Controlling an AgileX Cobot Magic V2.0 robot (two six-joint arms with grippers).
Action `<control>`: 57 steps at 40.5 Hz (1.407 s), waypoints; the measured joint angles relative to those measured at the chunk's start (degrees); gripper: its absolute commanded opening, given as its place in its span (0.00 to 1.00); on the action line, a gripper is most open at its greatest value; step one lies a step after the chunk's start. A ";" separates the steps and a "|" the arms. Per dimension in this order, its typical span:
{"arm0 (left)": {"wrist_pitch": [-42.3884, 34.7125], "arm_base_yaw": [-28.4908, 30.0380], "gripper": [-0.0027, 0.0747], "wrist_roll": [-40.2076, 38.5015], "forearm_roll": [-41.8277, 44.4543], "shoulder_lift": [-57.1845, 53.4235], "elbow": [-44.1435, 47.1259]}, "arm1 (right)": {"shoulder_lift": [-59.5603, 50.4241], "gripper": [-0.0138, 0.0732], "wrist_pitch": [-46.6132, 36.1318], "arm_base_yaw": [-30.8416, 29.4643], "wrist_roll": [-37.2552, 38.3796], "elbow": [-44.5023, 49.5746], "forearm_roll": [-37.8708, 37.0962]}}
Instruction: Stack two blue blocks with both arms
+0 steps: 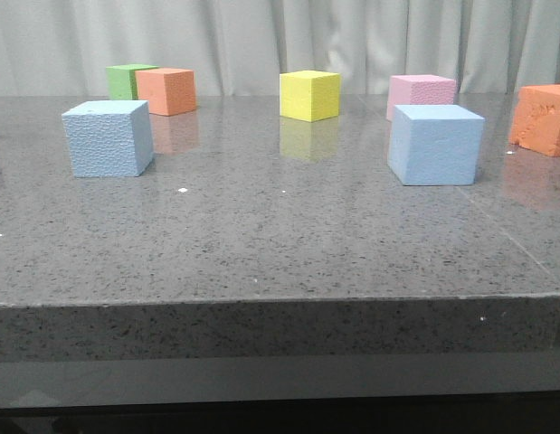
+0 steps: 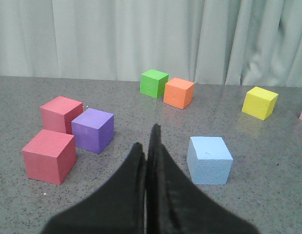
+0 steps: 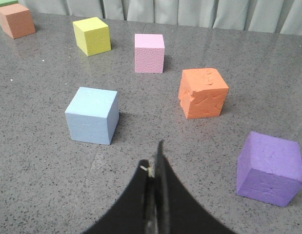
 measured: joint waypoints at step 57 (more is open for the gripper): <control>0.00 0.00 0.82 0.00 3.28 0.00 0.10 | 0.00 0.78 -2.28 0.00 1.30 0.00 1.07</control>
